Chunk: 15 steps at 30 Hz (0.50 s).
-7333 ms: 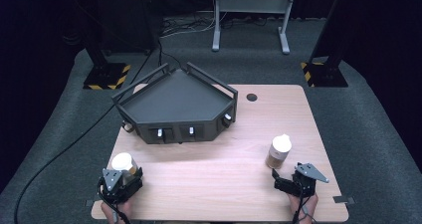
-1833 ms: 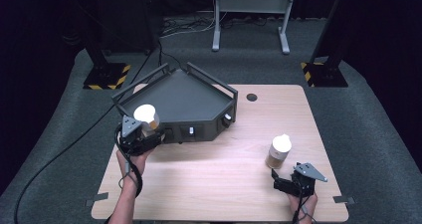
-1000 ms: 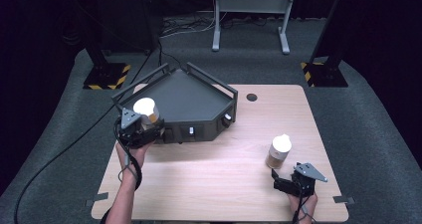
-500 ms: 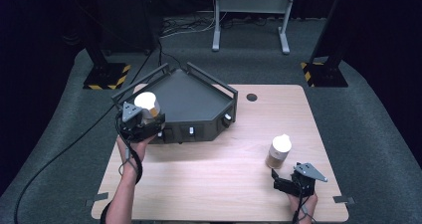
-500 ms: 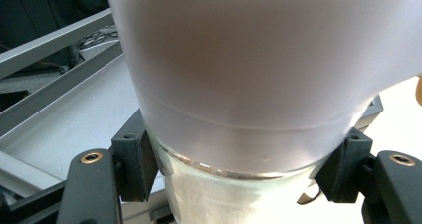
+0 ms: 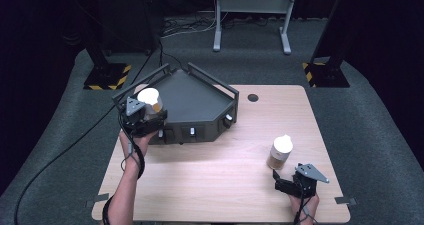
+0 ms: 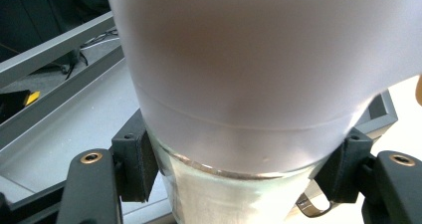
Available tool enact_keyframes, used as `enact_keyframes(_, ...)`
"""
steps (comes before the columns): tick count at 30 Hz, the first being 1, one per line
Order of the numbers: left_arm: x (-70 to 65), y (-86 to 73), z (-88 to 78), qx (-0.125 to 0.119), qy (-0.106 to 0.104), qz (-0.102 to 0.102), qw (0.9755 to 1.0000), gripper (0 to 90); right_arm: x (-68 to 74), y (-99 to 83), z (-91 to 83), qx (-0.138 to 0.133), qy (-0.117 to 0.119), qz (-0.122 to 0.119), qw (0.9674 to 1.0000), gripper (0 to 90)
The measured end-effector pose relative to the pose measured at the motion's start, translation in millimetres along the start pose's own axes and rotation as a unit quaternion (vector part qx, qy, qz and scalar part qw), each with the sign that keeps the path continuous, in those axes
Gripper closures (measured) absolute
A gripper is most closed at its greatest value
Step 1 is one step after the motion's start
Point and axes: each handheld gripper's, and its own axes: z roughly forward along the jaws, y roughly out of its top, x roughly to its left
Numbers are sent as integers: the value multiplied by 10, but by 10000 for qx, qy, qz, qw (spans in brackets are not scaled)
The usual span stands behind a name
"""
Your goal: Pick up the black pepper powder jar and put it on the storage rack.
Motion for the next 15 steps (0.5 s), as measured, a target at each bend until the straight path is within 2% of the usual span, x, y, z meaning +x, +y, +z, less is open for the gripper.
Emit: enact_keyframes(15, 6, 132, 142, 110, 25, 74, 9999, 309, -9, 0, -1, 1, 18, 30, 10000, 0)
